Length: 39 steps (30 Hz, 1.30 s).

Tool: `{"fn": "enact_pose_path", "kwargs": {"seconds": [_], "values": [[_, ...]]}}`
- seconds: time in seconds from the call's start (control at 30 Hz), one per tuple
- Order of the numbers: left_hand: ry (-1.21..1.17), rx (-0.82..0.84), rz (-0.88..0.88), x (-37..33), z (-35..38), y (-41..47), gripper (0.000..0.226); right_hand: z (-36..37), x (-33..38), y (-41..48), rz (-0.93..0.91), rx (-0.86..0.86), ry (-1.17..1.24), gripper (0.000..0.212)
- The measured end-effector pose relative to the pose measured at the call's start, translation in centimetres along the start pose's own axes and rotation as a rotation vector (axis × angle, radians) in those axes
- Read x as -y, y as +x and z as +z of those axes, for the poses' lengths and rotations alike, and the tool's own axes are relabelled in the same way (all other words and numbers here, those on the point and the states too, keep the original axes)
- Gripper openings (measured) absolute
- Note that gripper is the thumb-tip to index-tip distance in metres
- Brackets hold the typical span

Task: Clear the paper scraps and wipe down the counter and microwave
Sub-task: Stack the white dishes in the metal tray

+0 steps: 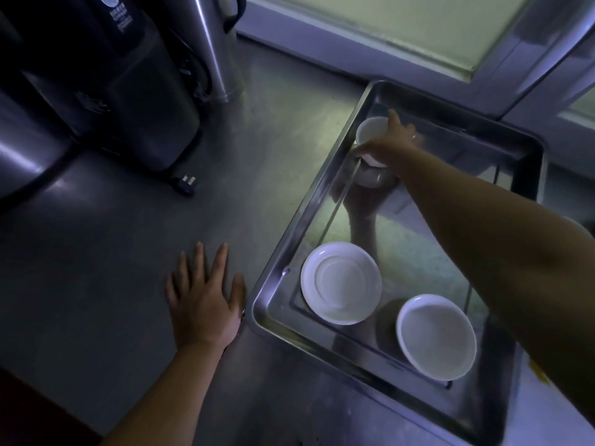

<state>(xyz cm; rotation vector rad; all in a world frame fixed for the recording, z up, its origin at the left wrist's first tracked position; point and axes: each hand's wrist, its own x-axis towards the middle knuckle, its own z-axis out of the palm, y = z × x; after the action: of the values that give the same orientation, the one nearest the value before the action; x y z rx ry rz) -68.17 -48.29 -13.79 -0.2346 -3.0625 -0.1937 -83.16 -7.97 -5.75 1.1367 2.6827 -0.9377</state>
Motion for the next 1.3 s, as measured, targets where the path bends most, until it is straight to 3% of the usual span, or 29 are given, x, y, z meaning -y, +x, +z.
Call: {"fn": "enact_pose_path", "kwargs": {"seconds": [0.17,0.33,0.5,0.63,0.97,1.1,1.17,1.2,1.3], "values": [[-0.034,0.012,-0.001,0.0,-0.3,0.1,0.063,-1.1,-1.1,-7.2,-0.077,-0.024,0.118,0.112],[-0.07,0.056,-0.013,0.1,-0.1,0.1,0.062,-3.7,-6.7,-20.5,-0.124,-0.033,0.135,0.108],[-0.108,0.117,0.0,-0.2,-1.3,-0.1,0.062,-5.8,-13.5,-30.0,0.028,0.02,-0.024,0.105],[-0.151,0.137,-0.008,-0.4,-2.2,-0.3,0.059,-5.6,-15.9,-32.3,0.091,0.069,-0.149,0.106],[-0.218,0.178,-0.032,-0.5,-2.5,-0.1,0.056,-2.2,-14.9,-31.7,0.167,0.131,-0.164,0.1],[-0.594,0.17,-0.159,-0.8,-6.5,1.0,0.064,-2.8,-14.0,-32.8,0.198,0.118,-0.037,0.097],[-0.837,0.099,-0.11,-1.5,-9.9,0.1,0.067,-3.5,-12.4,-34.5,0.198,0.103,0.218,0.092],[-0.978,0.139,-0.057,-1.9,-11.6,-0.9,0.062,-4.1,-11.2,-35.7,0.194,0.106,0.366,0.087],[-1.384,0.621,0.177,-3.5,-15.9,-4.7,0.073,-6.5,-8.2,-40.6,0.175,0.281,0.785,0.081]]}}
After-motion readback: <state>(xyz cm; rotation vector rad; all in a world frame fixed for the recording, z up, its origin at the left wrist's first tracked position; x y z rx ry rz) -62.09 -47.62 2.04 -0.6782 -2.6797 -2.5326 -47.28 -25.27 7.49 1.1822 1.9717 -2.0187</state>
